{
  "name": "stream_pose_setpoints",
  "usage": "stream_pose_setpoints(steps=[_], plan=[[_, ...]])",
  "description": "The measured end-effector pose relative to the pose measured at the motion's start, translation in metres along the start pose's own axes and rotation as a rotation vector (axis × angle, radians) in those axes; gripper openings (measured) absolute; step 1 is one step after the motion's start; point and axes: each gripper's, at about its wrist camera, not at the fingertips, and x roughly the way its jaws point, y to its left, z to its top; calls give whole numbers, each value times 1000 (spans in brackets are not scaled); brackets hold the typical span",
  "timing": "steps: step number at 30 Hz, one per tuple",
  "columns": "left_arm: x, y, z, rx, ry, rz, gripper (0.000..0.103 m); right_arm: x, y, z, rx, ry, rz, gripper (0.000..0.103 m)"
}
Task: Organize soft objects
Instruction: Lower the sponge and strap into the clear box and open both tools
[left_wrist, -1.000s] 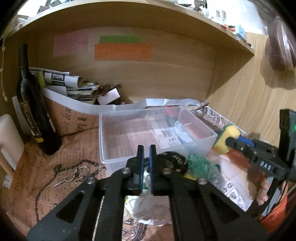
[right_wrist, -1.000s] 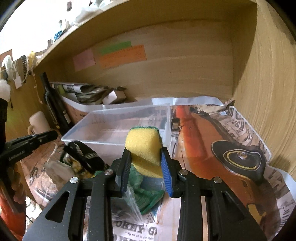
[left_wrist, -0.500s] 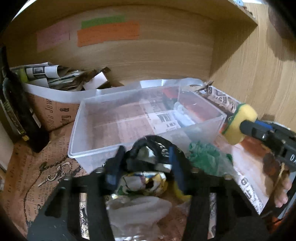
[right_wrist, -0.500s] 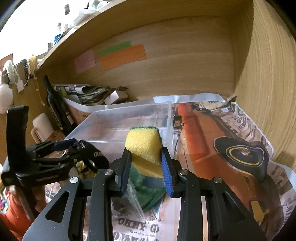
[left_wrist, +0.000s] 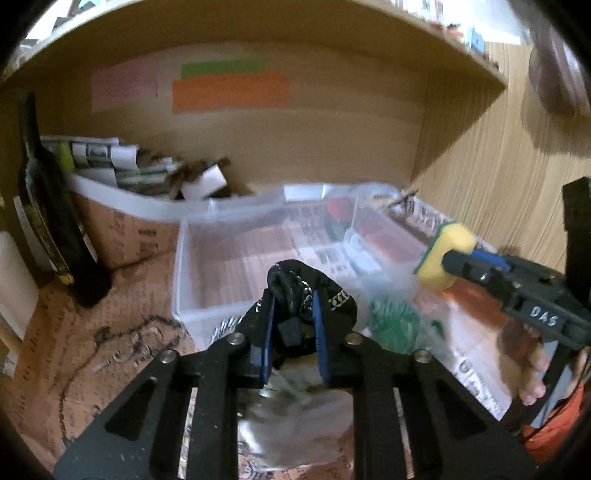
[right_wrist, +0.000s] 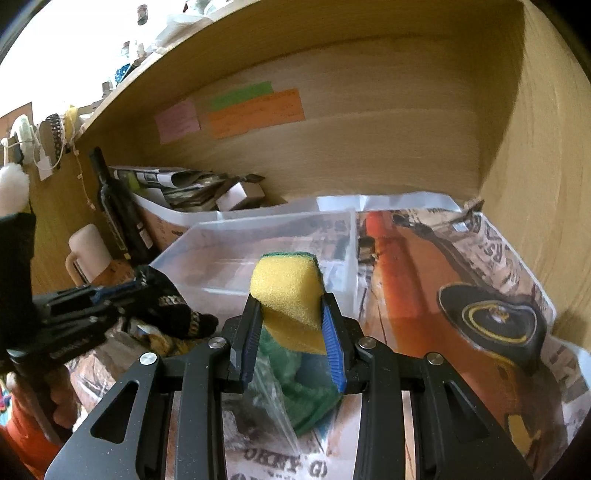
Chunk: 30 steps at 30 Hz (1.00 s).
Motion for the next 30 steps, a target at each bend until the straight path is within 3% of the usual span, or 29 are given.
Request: stream_pose_setpoints(steps=[7, 11, 17, 22, 30], plan=[[-18, 8, 33, -8, -69, -41, 18, -3, 10, 25, -40, -45, 13, 29], [-25, 13, 53, -4, -135, -23, 18, 0, 12, 40, -50, -61, 21, 29], [-8, 30, 73, -44, -140, -47, 18, 15, 14, 51, -70, -55, 14, 30], [27, 44, 75, -69, -86, -32, 18, 39, 9, 50, -59, 1, 15, 30], [95, 55, 60, -94, 129, -61, 19, 82, -2, 42, -47, 146, -4, 30]])
